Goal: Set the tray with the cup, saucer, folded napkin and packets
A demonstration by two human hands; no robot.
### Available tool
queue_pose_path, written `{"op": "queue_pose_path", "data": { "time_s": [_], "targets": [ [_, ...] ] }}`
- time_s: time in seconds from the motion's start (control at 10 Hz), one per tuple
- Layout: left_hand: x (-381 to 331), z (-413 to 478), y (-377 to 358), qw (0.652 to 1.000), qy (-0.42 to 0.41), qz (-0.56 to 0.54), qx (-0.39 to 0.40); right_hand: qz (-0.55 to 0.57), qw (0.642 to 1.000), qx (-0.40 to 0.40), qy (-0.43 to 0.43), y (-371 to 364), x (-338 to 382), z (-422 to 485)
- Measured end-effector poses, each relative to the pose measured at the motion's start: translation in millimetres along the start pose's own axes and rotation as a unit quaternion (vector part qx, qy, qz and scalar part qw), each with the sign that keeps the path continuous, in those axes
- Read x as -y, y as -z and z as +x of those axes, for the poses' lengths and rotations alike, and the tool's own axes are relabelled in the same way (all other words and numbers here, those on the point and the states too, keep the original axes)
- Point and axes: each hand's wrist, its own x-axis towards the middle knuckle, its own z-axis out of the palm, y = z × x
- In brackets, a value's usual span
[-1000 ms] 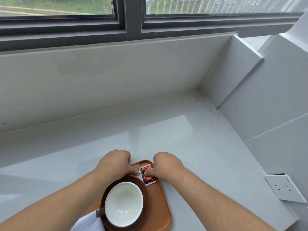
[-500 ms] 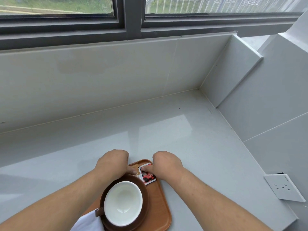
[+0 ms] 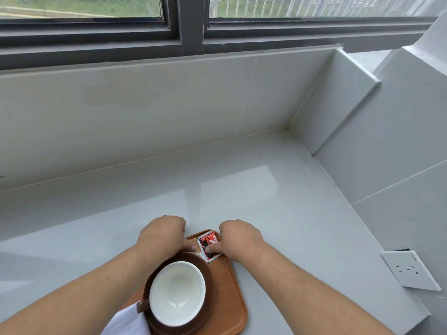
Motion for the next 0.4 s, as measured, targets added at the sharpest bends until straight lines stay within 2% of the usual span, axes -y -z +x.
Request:
{"op": "queue_pose_path", "data": {
  "time_s": [0.3,0.4],
  "targets": [
    [-0.8,-5.2,-1.6,1.0,-0.01,0.003,-0.023,-0.007,1.0,-0.002,-0.001,-1.6,2.0,-5.8],
    [2.7,-9.0,0.3,0.998,-0.013,-0.013,-0.054,-0.021,0.999,-0.03,0.013,1.5,3.3,-10.3]
  ]
}}
